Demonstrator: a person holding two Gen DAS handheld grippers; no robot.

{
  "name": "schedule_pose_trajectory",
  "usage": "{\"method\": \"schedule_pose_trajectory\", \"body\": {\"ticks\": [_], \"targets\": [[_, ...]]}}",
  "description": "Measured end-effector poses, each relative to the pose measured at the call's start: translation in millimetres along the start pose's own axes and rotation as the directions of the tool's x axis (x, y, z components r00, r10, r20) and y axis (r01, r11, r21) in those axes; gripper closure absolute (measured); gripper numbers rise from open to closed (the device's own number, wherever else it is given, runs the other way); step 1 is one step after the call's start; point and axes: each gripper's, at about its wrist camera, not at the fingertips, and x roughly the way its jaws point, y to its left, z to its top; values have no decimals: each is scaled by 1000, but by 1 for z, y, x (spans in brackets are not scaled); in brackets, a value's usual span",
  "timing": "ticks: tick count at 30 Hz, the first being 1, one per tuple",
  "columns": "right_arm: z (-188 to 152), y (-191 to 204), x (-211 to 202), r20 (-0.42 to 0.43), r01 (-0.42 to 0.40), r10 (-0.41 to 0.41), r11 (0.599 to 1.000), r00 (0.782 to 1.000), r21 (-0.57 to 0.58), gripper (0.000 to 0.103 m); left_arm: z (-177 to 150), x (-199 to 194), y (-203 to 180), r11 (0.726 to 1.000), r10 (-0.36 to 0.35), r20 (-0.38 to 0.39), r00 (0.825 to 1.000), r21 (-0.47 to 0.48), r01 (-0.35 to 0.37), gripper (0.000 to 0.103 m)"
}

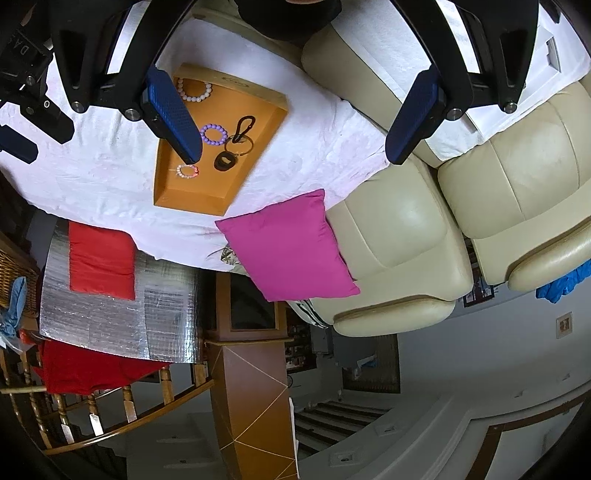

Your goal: Organize jewelry

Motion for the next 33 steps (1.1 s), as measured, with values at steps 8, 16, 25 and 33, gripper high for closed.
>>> {"method": "schedule_pose_trajectory", "body": {"ticks": [8,16,25,33], "targets": [[0,8,3,-4,-8,8,1000,1000,-21,33,-1,2,6,1000,9,-6,1000,-15,-9,4],[0,10,4,-1,-12,12,1000,1000,-22,33,-3,5,8,1000,7,-20,1000,-7,-8,4],[0,12,6,-3,-15,15,1000,1000,-24,33,-6,6,11,1000,8,-26,1000,-6,-9,4],[0,17,8,-5,-18,18,999,1000,-31,33,-7,9,13,1000,12,-34,999,-2,-12,4]]}}
